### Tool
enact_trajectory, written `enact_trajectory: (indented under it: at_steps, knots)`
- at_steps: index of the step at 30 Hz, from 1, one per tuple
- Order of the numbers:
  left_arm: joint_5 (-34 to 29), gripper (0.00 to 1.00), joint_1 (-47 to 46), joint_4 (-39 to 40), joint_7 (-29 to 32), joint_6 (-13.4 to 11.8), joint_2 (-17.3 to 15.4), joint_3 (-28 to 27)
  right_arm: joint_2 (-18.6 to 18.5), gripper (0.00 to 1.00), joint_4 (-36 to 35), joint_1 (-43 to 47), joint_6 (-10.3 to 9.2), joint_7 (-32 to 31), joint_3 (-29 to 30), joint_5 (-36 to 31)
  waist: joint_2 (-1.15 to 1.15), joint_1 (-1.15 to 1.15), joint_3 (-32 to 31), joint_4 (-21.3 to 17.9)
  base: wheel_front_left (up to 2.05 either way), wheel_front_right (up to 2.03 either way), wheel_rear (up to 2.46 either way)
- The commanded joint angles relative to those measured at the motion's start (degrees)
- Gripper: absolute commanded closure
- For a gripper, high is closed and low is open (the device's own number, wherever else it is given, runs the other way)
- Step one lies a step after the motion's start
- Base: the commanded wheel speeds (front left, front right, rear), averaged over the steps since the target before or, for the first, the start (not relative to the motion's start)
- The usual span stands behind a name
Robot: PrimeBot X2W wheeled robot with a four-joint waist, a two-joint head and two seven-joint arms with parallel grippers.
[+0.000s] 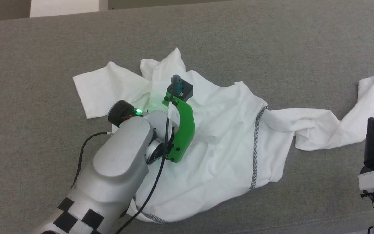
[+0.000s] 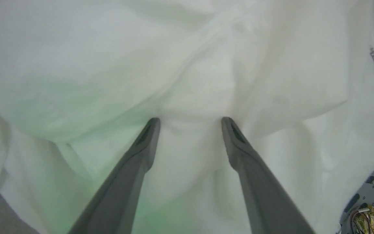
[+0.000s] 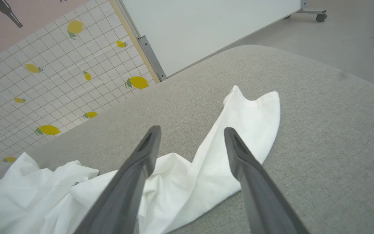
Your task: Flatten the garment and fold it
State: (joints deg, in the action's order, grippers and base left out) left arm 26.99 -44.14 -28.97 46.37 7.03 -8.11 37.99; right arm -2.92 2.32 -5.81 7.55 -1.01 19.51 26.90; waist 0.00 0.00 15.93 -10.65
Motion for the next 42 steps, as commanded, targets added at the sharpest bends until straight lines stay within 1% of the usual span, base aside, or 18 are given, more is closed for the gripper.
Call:
enact_trajectory:
  at_steps: [1,2,3,4,5,7,9,12,16,21,25,28,29,30,33,38,40,42]
  knots:
    - [-0.5,0.00,-0.2,-0.4,0.8,0.2,-1.0,0.6,0.0,0.00,0.4,-0.5,-0.06,0.8,0.1,0.6,0.00,0.00,2.2,-2.1,0.00,0.00,0.00]
    - [-0.9,0.00,-0.1,-0.6,1.3,0.2,-1.4,1.0,0.0,0.00,0.6,-0.5,-0.06,1.0,0.1,0.7,0.00,0.00,2.4,-2.2,0.00,0.00,0.00]
    - [-1.4,0.51,0.0,-0.7,1.4,0.2,-1.8,1.6,0.0,0.00,0.9,-0.6,-0.06,1.3,0.0,0.9,0.00,0.00,2.6,-2.3,0.00,0.00,0.00]
    - [-1.8,0.89,0.1,-0.7,1.1,0.2,-2.1,1.9,0.0,0.00,1.1,-0.6,-0.06,1.5,-0.1,1.1,0.00,0.00,2.8,-2.4,0.00,0.00,0.00]
    - [-2.4,1.00,0.2,-0.9,1.0,0.2,-2.5,2.4,0.0,0.00,1.3,-0.7,-0.06,1.7,-0.3,1.2,0.00,0.00,3.0,-2.5,0.00,0.00,0.00]
    - [-3.2,1.00,0.0,-0.9,-0.3,0.0,-3.0,2.8,0.0,0.00,1.6,-0.9,-0.06,2.2,-0.5,1.5,0.00,0.00,3.3,-2.5,0.00,0.00,0.00]
    - [-4.3,1.00,-0.9,-0.7,-2.7,-0.8,-3.3,2.7,0.0,0.00,1.9,-1.1,-0.06,2.5,-0.8,1.7,0.00,0.00,3.6,-2.6,0.00,0.00,0.00]
    - [-6.1,1.00,-3.0,-0.1,-8.9,-3.2,-3.0,1.4,0.0,0.00,2.2,-1.5,-0.06,2.8,-1.4,1.9,0.00,0.00,4.1,-2.8,0.00,0.00,0.00]
    - [-7.8,1.00,-7.4,-2.2,-16.2,-6.5,-2.2,-0.9,0.0,0.00,2.5,-2.2,-0.06,3.0,-2.4,2.3,0.00,0.00,5.5,-3.5,0.00,0.00,0.00]
    - [-8.4,1.00,-14.6,-7.5,-19.9,-8.4,-2.3,-3.5,0.0,0.00,3.1,-3.0,-0.06,3.4,-3.8,2.8,0.00,0.00,7.6,-5.3,0.00,0.00,0.00]
    - [-7.9,1.00,-18.2,-11.2,-22.0,-9.5,-2.3,-5.3,0.0,0.00,4.0,-3.5,-0.06,4.1,-4.2,3.1,0.00,0.00,8.4,-6.2,0.00,0.00,0.00]
    - [-6.5,1.00,-18.2,-13.7,-22.8,-9.2,-1.4,-6.0,0.0,0.00,4.7,-3.3,-0.06,4.6,-4.4,3.1,0.00,0.00,8.2,-6.2,0.00,0.00,0.00]
    - [-5.8,0.27,-17.8,-14.7,-22.5,-8.6,-0.9,-6.0,0.0,0.00,5.0,-3.2,-0.06,4.7,-4.2,3.1,0.00,0.00,7.9,-5.9,0.00,0.00,0.00]
    - [-4.7,0.00,-17.3,-15.2,-22.9,-8.1,-0.2,-6.5,0.0,0.00,5.2,-3.1,-0.06,4.8,-4.2,3.1,0.00,0.00,7.6,-5.5,0.00,0.00,0.00]
    - [-2.5,0.00,-16.5,-15.8,-25.2,-7.5,0.8,-8.0,0.0,0.00,5.4,-3.0,-0.06,4.6,-4.3,2.9,0.00,0.00,6.5,-4.0,0.00,0.00,0.00]
    - [3.4,0.00,-14.1,-12.3,-33.7,-5.9,2.2,-13.1,0.0,0.00,5.0,-2.7,-0.06,3.7,-3.8,1.6,0.00,0.00,3.2,0.1,0.00,0.00,0.00]
    - [4.5,0.00,-11.9,-9.9,-36.9,-5.9,1.8,-14.5,0.0,0.00,4.7,-2.5,-0.06,3.1,-3.7,1.2,0.00,0.00,1.7,1.8,0.00,0.00,0.00]
    - [5.4,0.00,-8.8,-7.2,-39.5,-6.6,1.0,-16.0,0.0,0.00,4.4,-2.1,-0.06,2.4,-3.6,0.8,0.00,0.00,0.4,3.5,0.00,0.00,0.00]
